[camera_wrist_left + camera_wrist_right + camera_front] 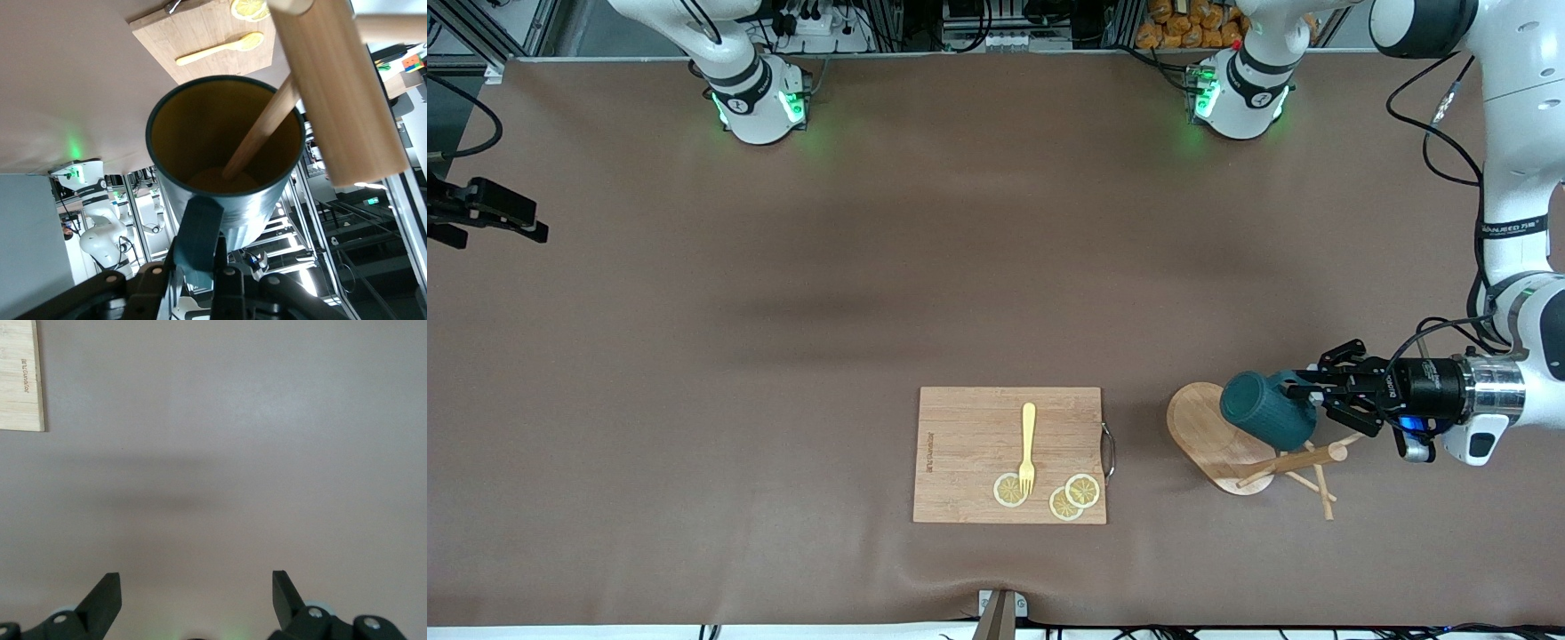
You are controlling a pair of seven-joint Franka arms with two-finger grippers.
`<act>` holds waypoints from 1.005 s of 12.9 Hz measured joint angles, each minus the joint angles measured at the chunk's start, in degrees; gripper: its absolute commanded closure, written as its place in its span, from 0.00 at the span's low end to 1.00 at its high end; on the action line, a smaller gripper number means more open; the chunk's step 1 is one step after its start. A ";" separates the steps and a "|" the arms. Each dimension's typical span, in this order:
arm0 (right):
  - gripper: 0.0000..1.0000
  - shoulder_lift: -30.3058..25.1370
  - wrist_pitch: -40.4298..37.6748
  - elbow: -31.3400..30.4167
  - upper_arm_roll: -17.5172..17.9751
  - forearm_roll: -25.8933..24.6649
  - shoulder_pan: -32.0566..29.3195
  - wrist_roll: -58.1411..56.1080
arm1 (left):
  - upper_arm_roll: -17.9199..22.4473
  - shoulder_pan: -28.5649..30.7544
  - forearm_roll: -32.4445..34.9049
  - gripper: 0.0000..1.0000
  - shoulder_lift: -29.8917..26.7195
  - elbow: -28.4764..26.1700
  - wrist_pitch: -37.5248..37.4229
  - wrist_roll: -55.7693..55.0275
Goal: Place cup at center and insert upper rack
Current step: 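Slide the mug handle onto a mug-tree peg with the left gripper, then open the left gripper to release the hanging mug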
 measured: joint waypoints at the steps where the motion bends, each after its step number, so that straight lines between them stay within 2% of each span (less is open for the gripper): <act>1: 0.00 0.00 0.00 0.00 0.00 0.00 0.00 0.00 | 0.00 0.30 -0.45 1.00 0.34 0.00 -0.18 0.44; 13: 0.00 0.00 0.04 0.00 -0.02 0.00 -0.01 0.00 | -0.02 1.81 -2.28 1.00 2.75 0.02 -1.18 3.06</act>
